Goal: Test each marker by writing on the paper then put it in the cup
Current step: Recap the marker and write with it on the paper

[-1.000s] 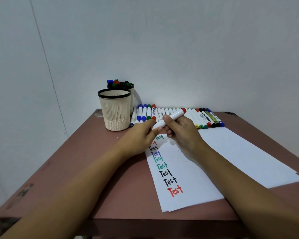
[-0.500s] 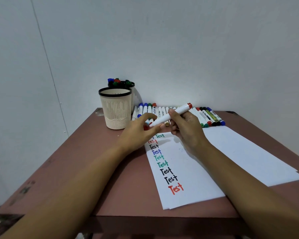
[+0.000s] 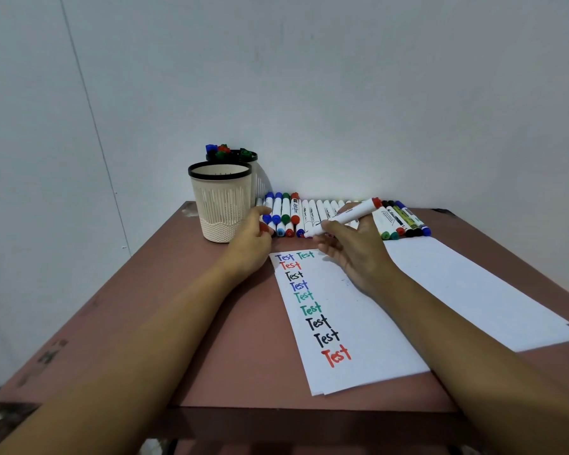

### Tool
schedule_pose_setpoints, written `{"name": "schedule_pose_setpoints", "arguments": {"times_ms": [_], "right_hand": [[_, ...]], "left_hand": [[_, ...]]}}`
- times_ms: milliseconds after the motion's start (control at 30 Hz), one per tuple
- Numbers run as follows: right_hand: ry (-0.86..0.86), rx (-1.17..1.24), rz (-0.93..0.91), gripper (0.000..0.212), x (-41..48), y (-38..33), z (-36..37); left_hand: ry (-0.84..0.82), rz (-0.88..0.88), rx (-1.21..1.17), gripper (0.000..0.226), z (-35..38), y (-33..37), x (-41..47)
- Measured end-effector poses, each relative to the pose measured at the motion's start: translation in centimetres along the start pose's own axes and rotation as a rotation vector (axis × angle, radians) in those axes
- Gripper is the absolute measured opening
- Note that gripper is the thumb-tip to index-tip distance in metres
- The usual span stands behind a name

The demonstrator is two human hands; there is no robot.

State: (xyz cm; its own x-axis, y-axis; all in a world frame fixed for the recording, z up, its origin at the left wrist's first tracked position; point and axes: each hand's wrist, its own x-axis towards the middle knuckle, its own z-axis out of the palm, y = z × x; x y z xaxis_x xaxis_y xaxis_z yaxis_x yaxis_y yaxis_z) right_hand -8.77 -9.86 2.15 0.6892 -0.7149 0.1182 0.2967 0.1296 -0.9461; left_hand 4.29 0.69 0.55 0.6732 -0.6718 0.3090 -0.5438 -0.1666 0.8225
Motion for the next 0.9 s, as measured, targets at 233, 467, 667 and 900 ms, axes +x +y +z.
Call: {"name": "schedule_pose_setpoints", "arguments": {"times_ms": [233, 467, 667, 900], "right_hand": [[0.083, -0.263, -0.042, 0.015, 0.6, 0.8, -0.6], [0.028, -0.491, -0.063, 0.014, -0.1, 1.1, 0.3], [0.016, -0.573, -0.084, 0.013, -0.3, 1.2, 0.4], [0.022, -0.606, -0.09, 0.015, -0.5, 1.3, 0.5]], "left_hand": [[0.012, -0.026, -0.019, 0.043, -0.3, 0.1, -0.1], [0.006, -0.047, 0.04, 0.035, -0.2, -0.1, 0.1], [0.001, -0.032, 0.08, 0.032, -0.3, -0.1, 0.0], [-0.011, -0.025, 0.103, 0.031, -0.2, 0.0, 0.0]]}}
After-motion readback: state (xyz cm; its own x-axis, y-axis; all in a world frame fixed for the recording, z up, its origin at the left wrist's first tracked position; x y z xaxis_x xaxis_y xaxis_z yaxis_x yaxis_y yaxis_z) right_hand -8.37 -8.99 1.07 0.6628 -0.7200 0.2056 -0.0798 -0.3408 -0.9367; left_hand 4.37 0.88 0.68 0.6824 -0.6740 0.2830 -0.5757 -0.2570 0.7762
